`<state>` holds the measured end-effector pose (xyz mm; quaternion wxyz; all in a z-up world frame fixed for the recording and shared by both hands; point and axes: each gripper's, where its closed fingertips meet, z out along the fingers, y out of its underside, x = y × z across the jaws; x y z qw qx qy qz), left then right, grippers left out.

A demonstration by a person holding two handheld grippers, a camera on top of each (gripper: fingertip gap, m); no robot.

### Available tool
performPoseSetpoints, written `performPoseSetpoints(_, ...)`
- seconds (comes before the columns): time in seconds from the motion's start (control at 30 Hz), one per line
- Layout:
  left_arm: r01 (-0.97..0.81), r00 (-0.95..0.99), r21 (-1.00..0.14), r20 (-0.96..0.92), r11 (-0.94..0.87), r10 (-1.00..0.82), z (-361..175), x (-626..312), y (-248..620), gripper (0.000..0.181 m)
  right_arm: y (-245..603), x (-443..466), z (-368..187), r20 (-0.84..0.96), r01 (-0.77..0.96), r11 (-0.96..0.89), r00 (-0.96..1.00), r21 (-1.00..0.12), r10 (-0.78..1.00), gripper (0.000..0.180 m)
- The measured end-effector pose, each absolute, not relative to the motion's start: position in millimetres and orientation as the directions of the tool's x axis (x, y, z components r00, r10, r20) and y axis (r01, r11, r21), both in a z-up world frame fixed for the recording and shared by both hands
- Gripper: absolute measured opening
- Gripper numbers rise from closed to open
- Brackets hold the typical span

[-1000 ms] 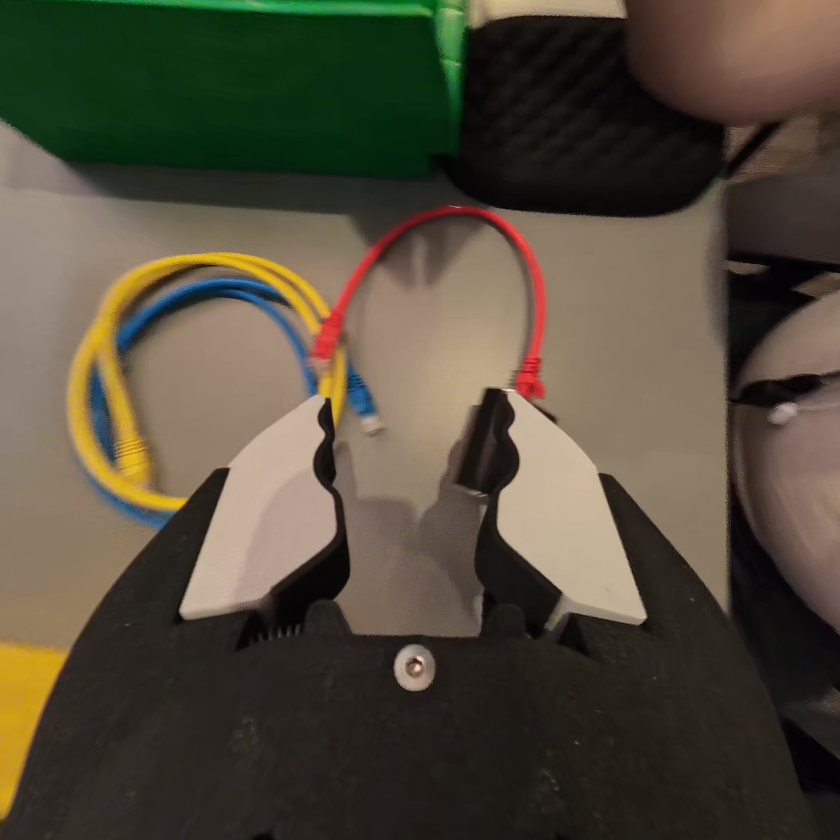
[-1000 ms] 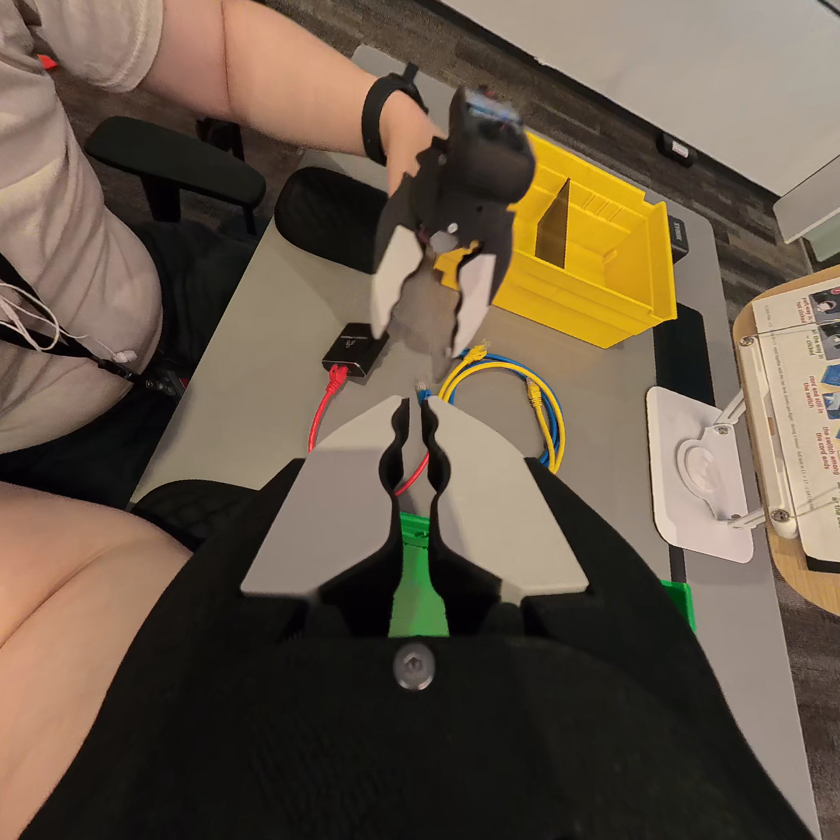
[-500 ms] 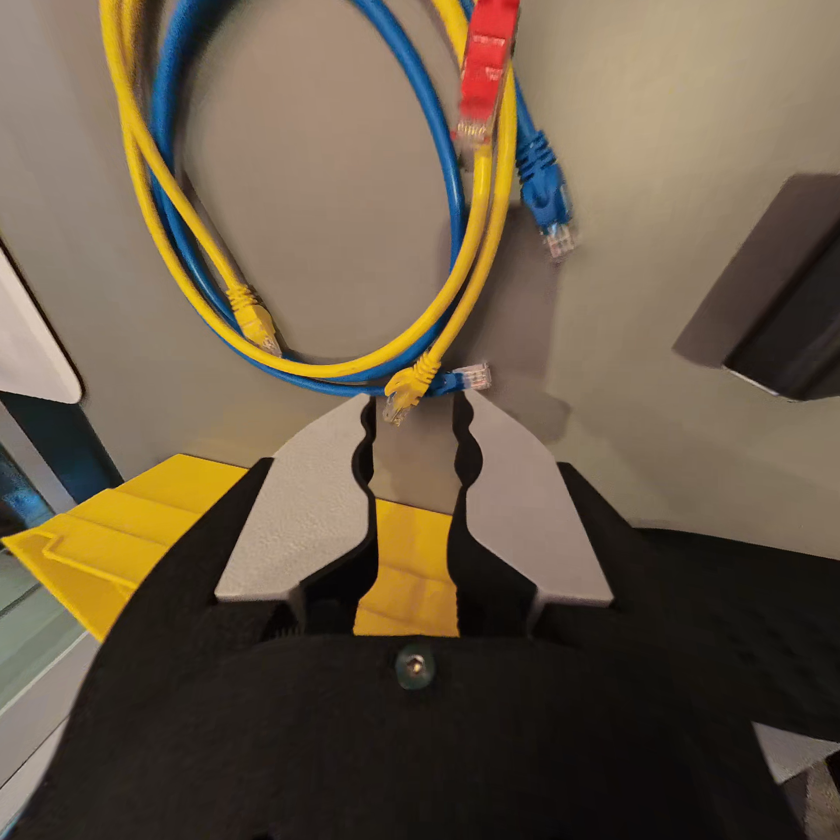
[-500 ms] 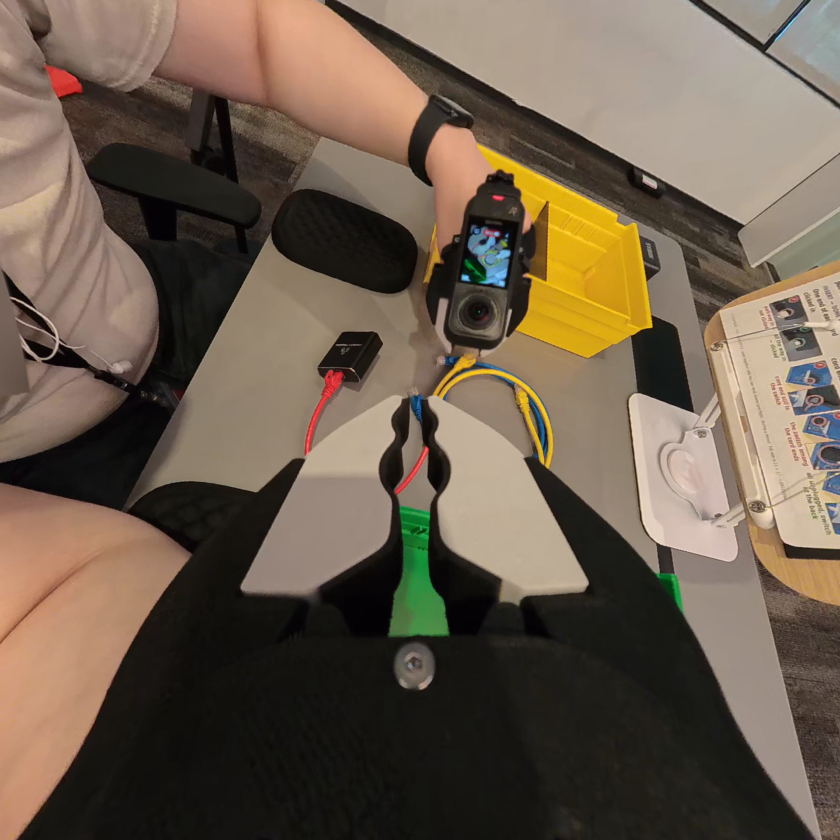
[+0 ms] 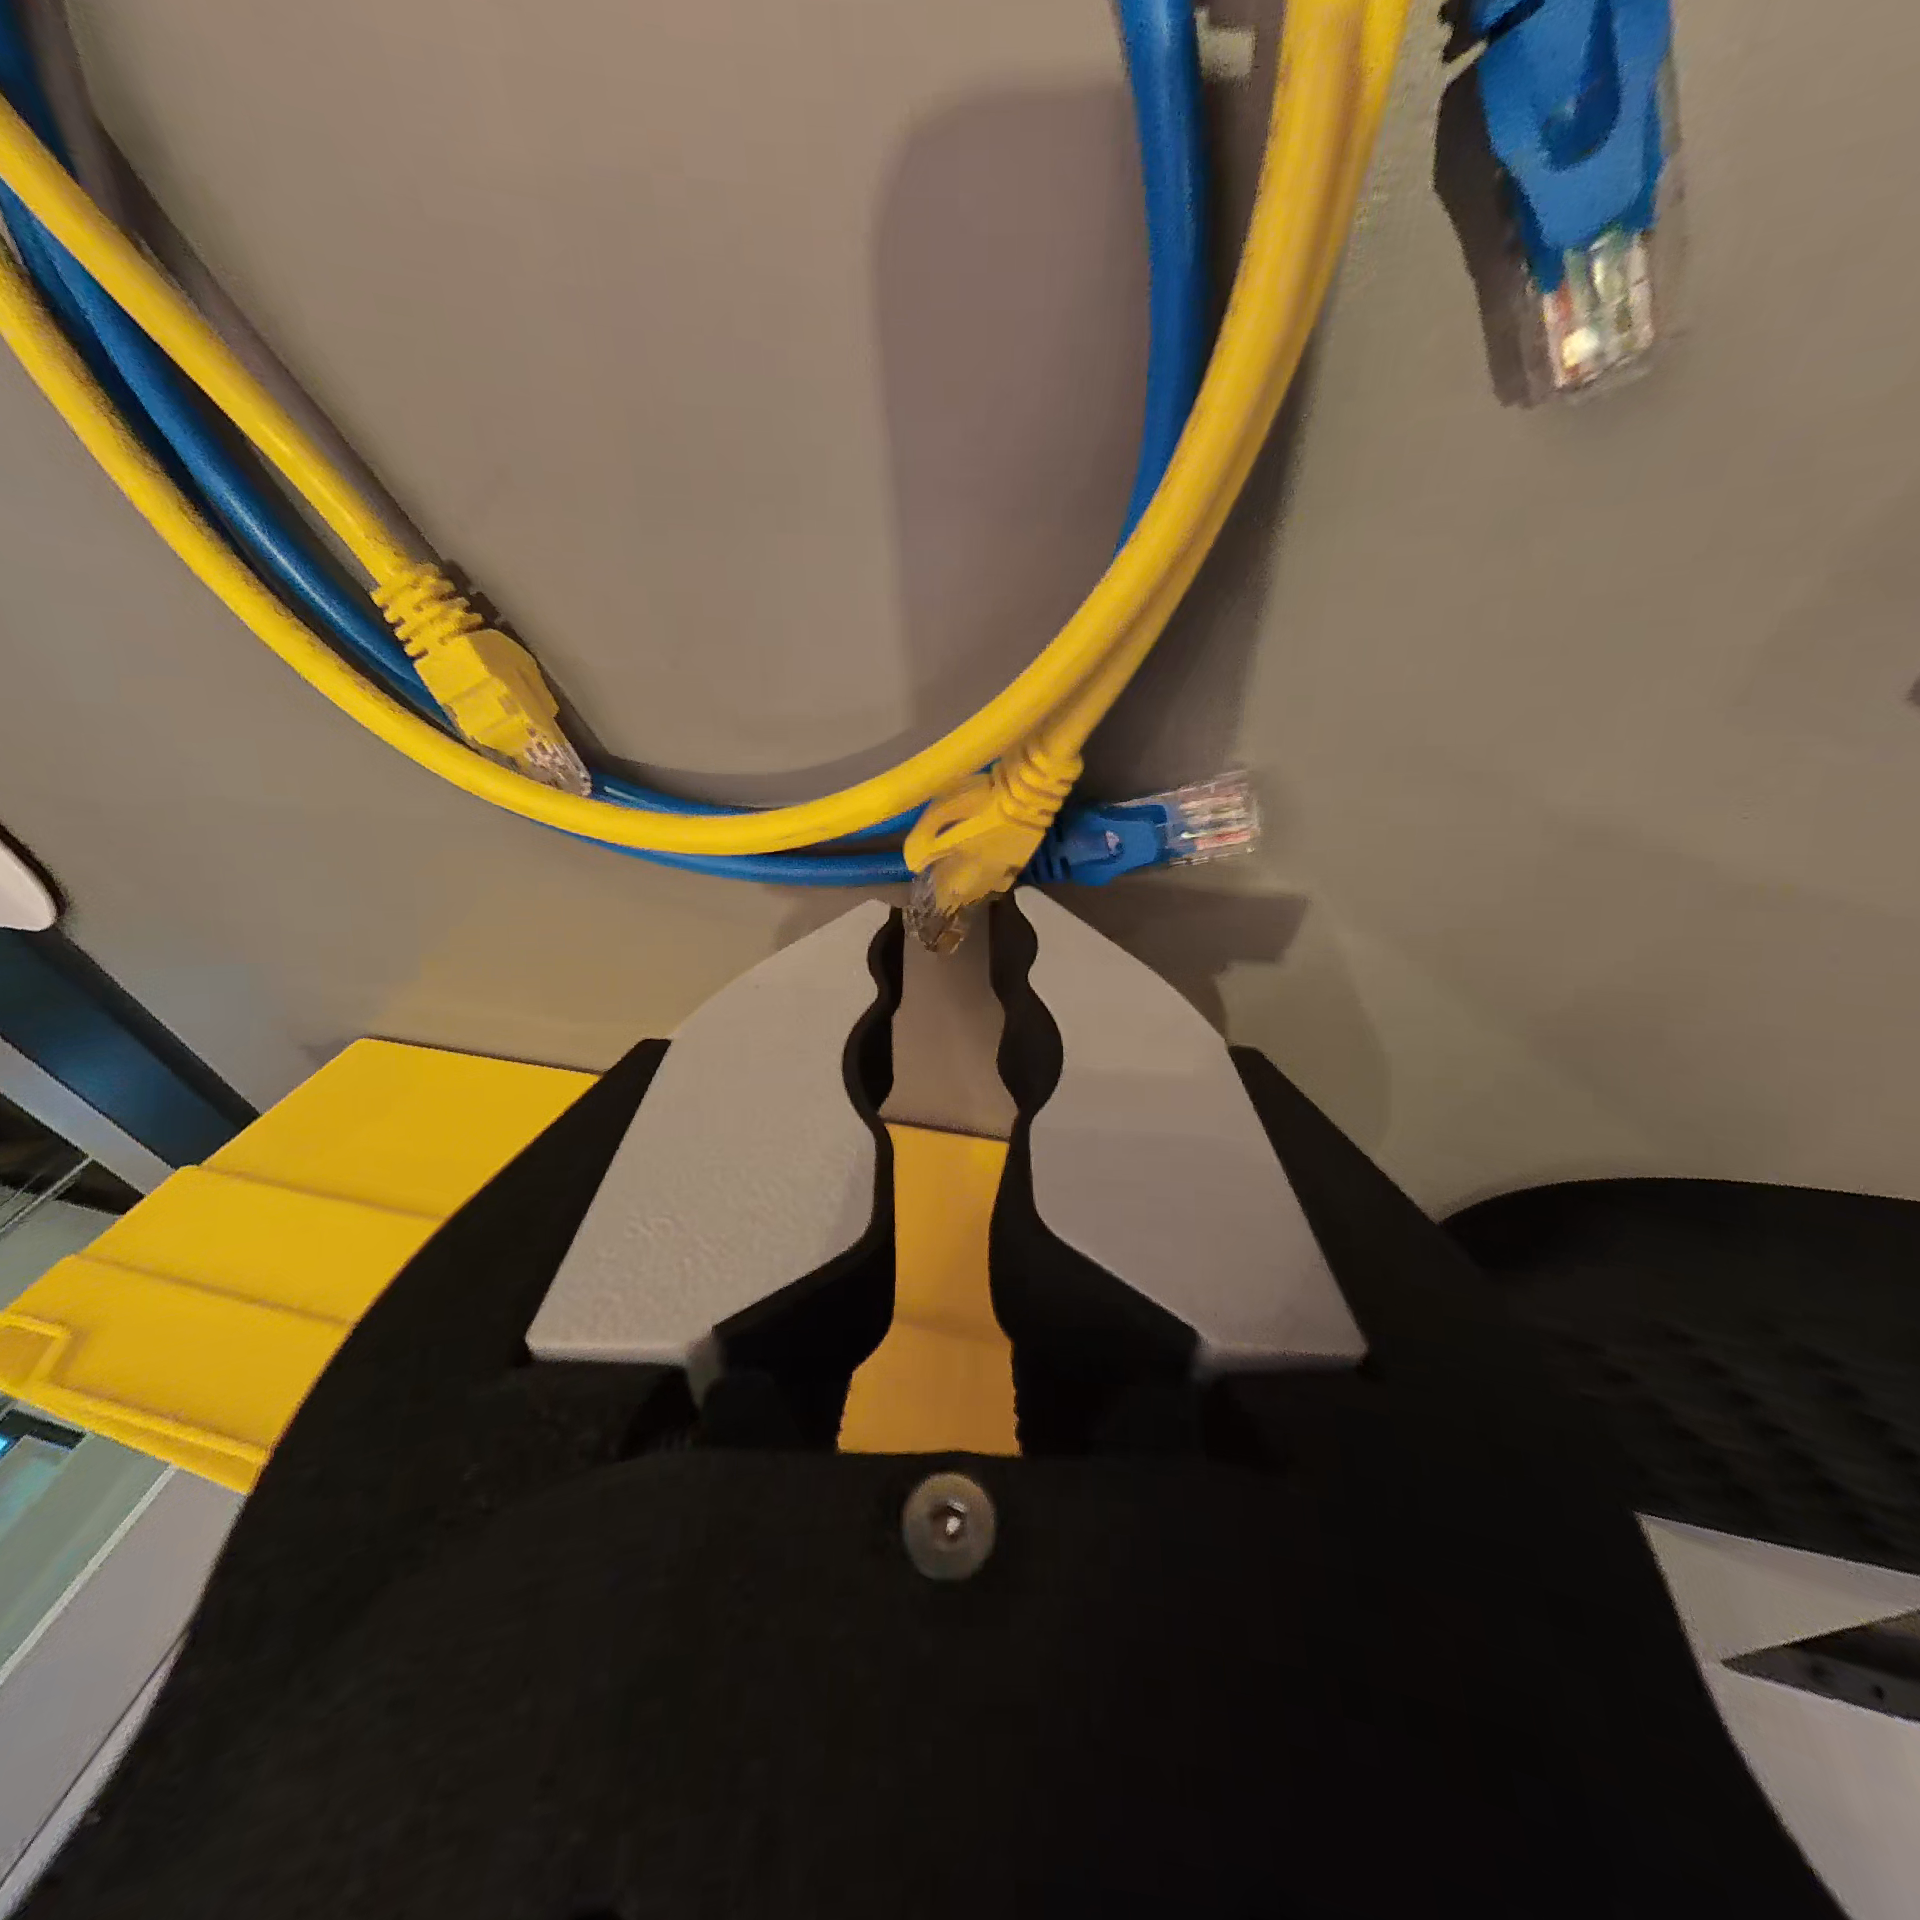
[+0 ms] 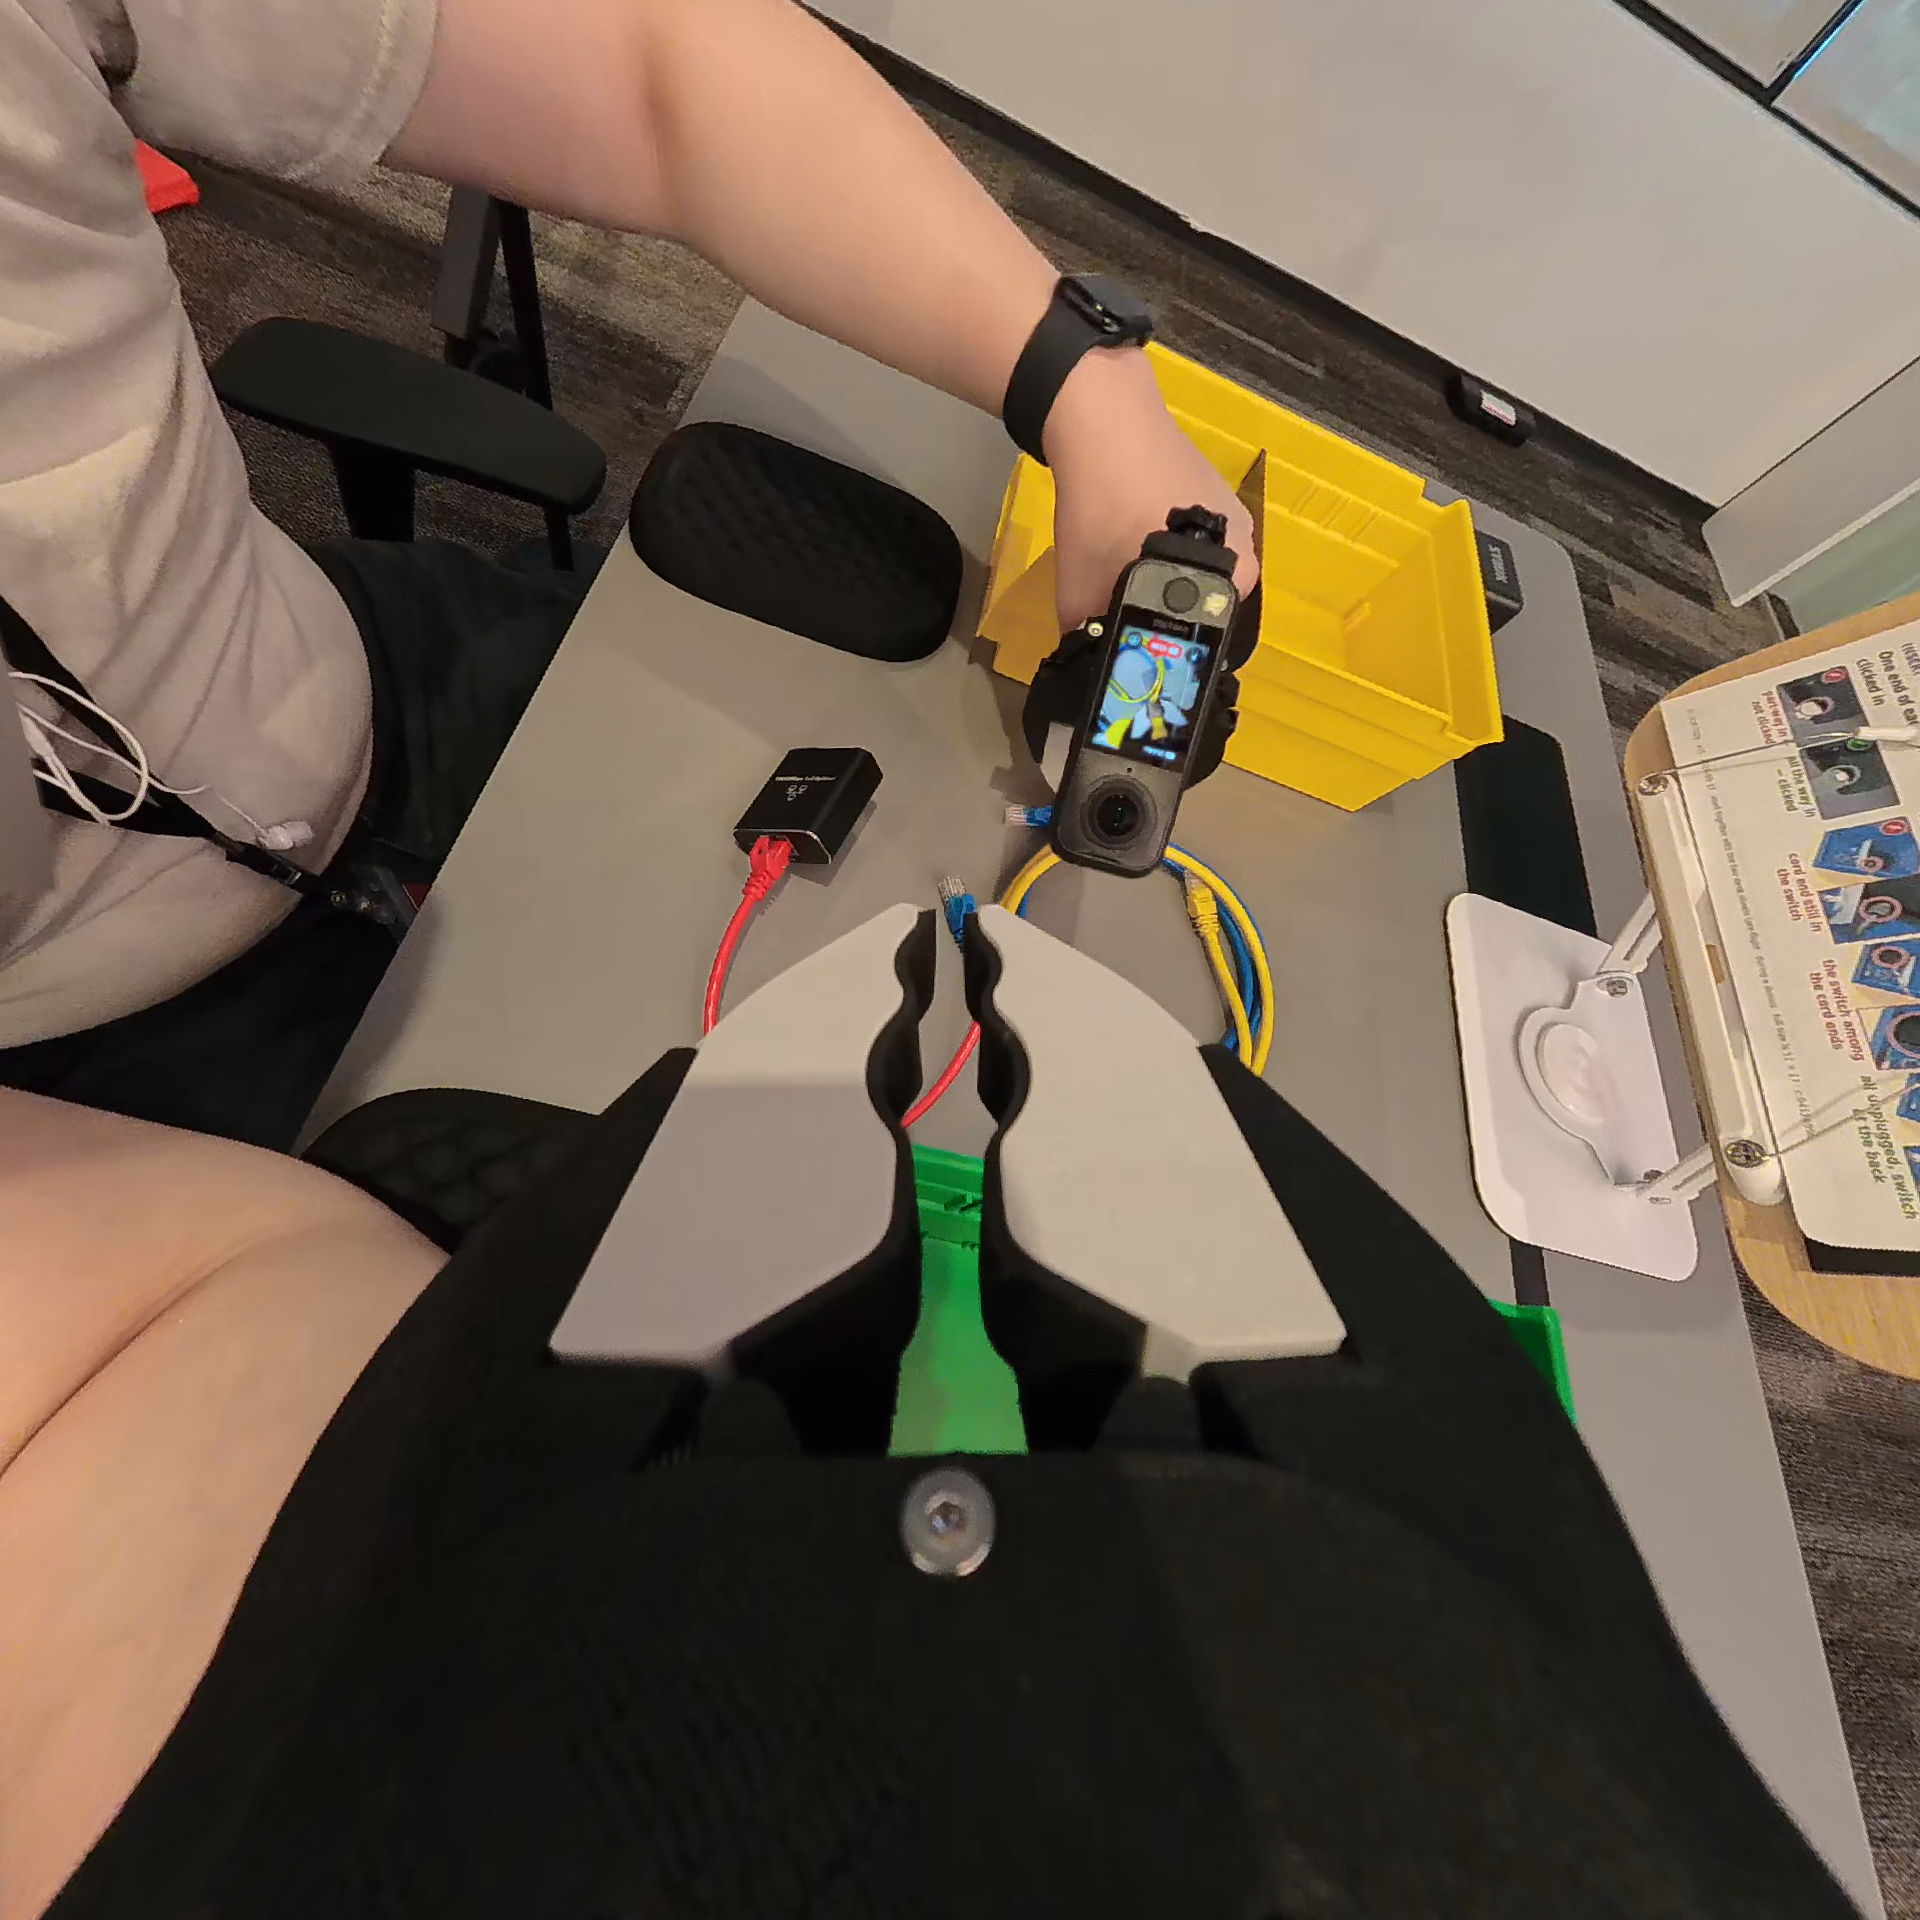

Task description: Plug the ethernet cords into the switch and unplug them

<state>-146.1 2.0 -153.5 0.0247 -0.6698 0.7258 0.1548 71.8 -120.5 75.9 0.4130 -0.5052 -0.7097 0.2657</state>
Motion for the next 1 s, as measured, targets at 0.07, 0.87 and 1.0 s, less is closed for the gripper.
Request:
performPoseSetpoints(0.07,-0.984,-0.087,0.171,-0.245,0.045,-0.966,-151,-144,0,0.014,-121,71,75,0.314,0.501,0.347,-0.152,-0.793,0.937,0.006)
performPoseSetpoints(0.87,-1.000,-0.002,0.015,-0.534,-0.007,-0.845,10,-170,-7,0.009,-36,-110,31,-0.207,0.401,-0.194,0.011,-0.896,0.978,0.023)
performPoseSetpoints(1.0,-1.000,0.003,-0.022,-0.575,0.012,-0.818,23,-163,-7,0.009,-20,-125,14,-0.375,0.344,-0.365,0.040,-0.865,0.926,0.022)
